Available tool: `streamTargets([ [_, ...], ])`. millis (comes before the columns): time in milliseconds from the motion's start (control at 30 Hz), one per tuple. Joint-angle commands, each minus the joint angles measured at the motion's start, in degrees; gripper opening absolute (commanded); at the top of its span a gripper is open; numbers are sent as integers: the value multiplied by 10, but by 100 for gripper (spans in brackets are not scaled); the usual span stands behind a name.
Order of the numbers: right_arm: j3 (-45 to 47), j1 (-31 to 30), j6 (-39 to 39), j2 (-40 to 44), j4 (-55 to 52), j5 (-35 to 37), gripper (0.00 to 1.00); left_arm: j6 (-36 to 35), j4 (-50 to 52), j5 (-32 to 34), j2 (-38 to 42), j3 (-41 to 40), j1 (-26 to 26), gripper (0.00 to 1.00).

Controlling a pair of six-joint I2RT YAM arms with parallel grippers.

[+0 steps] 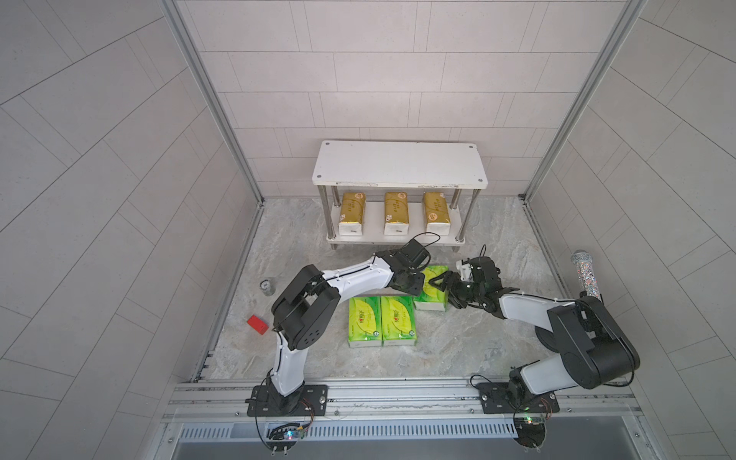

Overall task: Place the tissue boxes on the shelf by color
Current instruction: Pick up the box of tissues from the center of the board, then place a box of tissues on the shelf.

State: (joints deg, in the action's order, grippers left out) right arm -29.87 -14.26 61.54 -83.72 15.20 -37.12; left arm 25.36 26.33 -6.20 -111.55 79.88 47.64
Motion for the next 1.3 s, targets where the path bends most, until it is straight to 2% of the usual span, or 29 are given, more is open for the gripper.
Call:
streamTargets([
  [0, -9, -4, -6, 25, -15, -2, 69, -12, 47, 27, -1, -4, -2, 55],
  [200, -32, -1, -56, 54, -95, 9, 67, -19, 73, 49, 52, 22, -5, 64],
  [500, -104, 20, -128, 110, -231, -18, 66, -22, 120, 110, 147, 22, -32, 69],
  [667, -215, 23, -211, 144, -396, -24, 66, -21, 131, 128, 199, -6, -63, 70],
  [867, -340, 29, -249, 163, -498, -37, 67, -14, 131, 138, 246, -40, -92, 71],
  [1033, -447, 32, -254, 152, -534, -42, 67, -12, 134, 137, 263, -56, -100, 71],
  [1267, -611, 44, -254, 94, -555, -40, 67, -11, 153, 133, 272, -65, -103, 71],
])
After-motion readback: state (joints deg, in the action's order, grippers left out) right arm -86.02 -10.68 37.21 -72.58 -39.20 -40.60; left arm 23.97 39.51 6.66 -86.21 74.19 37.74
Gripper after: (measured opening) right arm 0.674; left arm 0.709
